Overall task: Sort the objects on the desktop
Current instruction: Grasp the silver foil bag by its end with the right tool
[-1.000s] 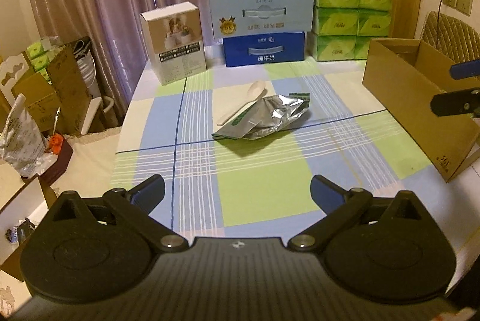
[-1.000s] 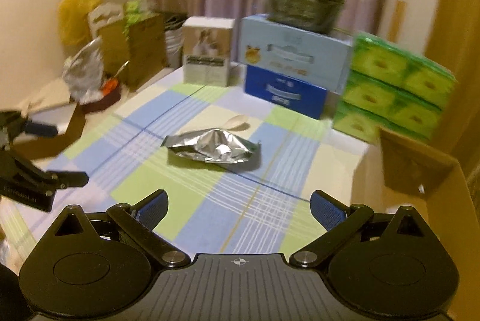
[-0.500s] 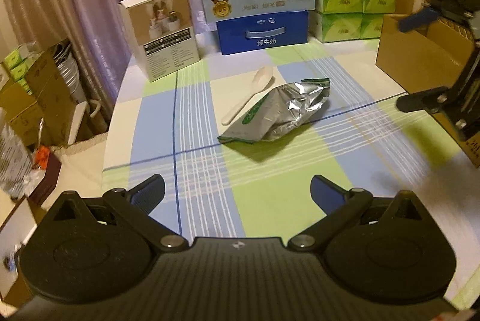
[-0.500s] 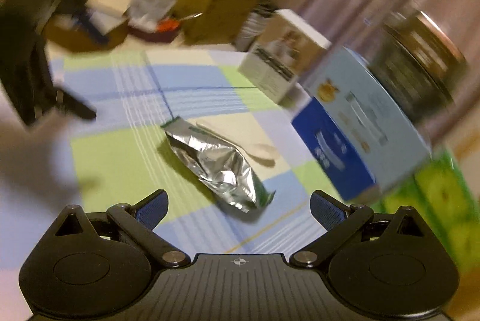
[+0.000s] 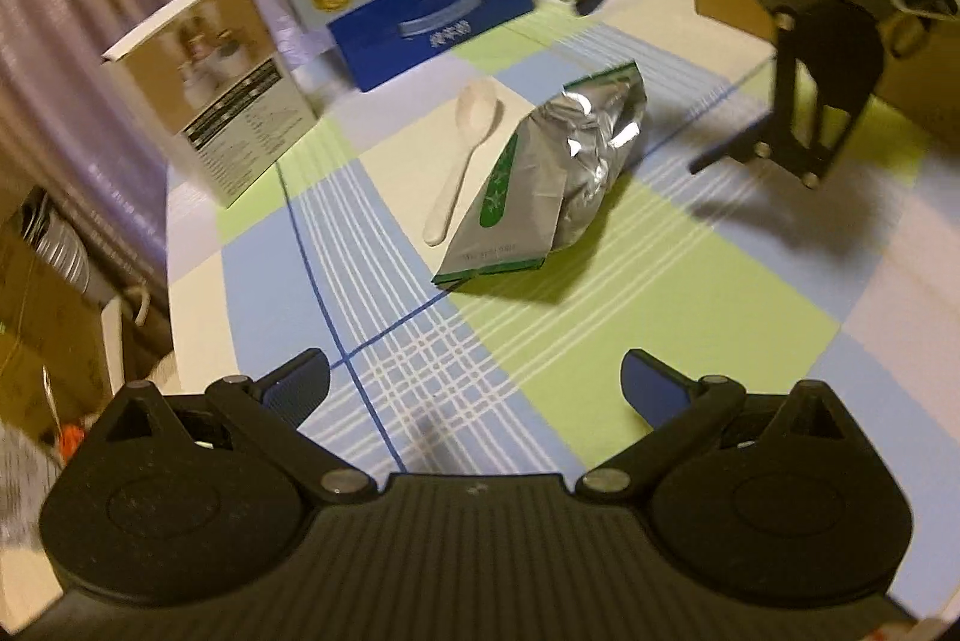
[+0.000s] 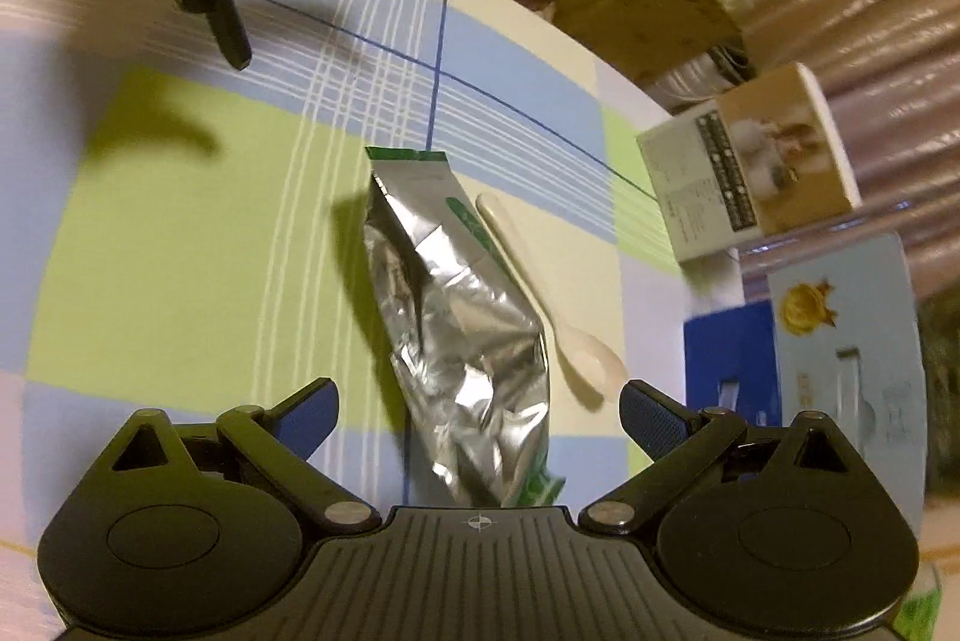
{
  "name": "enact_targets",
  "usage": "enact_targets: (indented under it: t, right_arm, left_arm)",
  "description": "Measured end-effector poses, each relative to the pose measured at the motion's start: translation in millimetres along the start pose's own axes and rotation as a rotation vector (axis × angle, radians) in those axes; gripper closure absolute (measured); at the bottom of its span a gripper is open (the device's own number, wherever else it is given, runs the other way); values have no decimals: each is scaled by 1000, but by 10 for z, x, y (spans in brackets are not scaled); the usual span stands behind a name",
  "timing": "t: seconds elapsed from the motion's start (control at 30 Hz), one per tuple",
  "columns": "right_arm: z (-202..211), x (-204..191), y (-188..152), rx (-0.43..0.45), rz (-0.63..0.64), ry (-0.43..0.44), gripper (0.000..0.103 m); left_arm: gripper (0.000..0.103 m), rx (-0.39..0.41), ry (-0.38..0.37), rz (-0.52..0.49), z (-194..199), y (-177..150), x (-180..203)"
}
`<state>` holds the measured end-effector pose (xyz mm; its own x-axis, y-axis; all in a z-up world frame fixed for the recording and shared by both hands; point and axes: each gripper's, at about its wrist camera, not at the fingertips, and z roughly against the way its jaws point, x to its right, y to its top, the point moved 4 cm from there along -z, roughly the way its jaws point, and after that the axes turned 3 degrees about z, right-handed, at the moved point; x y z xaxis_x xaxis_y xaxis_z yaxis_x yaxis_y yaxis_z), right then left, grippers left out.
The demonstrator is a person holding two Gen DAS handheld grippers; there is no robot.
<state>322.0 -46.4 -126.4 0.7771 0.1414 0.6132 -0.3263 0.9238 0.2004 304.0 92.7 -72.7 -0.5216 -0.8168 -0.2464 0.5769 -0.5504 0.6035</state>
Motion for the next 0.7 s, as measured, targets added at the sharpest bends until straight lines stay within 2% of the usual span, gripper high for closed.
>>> enact_targets:
  t: [0.27,0.43,0.7]
  right_arm:
    - [-329,81,30,-51,92,45,7]
    - [-440,101,85,-60,99,108,19]
    - [-511,194,181,-49,55,166,29]
  left_arm:
    - [1,-26,-23,-106,-208,78,-214]
    - [1,-35,-36,-126,-320,112,-291]
    - [1,-44,-53,-162,-448,181,-301]
